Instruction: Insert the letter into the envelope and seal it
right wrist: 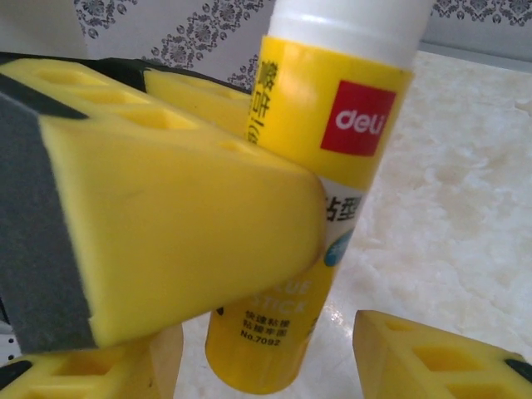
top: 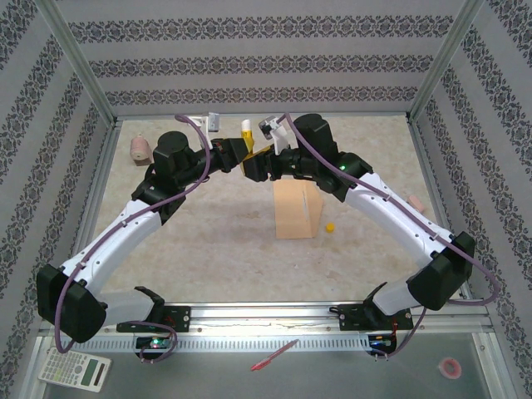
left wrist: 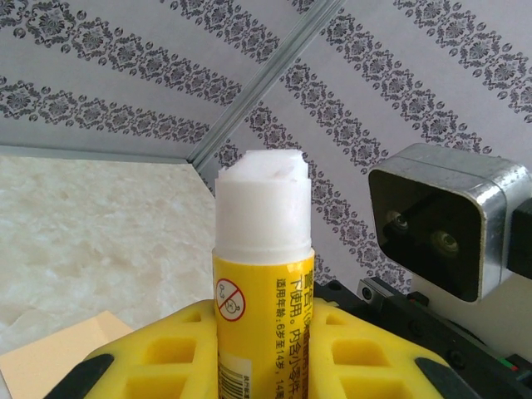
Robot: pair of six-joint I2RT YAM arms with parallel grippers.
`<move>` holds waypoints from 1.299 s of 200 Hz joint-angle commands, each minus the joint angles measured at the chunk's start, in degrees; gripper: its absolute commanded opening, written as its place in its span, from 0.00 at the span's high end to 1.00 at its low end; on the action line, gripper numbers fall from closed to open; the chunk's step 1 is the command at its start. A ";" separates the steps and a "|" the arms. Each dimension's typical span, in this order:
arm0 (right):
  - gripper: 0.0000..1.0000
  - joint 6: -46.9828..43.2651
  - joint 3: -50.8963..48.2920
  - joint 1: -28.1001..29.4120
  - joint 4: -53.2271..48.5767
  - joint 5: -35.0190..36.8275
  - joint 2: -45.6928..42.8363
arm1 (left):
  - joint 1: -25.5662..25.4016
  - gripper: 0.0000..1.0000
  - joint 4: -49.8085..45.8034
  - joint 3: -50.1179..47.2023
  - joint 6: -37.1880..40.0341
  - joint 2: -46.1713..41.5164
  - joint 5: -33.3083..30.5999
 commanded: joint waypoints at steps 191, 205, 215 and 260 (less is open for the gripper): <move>0.88 2.76 0.43 -1.77 9.86 -12.00 -3.10 | -0.01 1.00 15.90 -4.53 -5.71 -2.90 10.79; 0.88 5.08 -0.02 -2.67 12.59 -15.19 -3.40 | -0.02 1.00 17.85 -4.98 -5.92 -3.07 12.45; 0.89 7.39 -0.71 -3.40 15.51 -17.84 -3.67 | -0.02 1.00 19.57 -5.35 -6.21 -3.23 13.65; 0.89 16.46 -2.93 -6.07 27.06 -27.13 -4.51 | -0.01 1.00 27.12 -6.35 -7.88 -3.46 19.62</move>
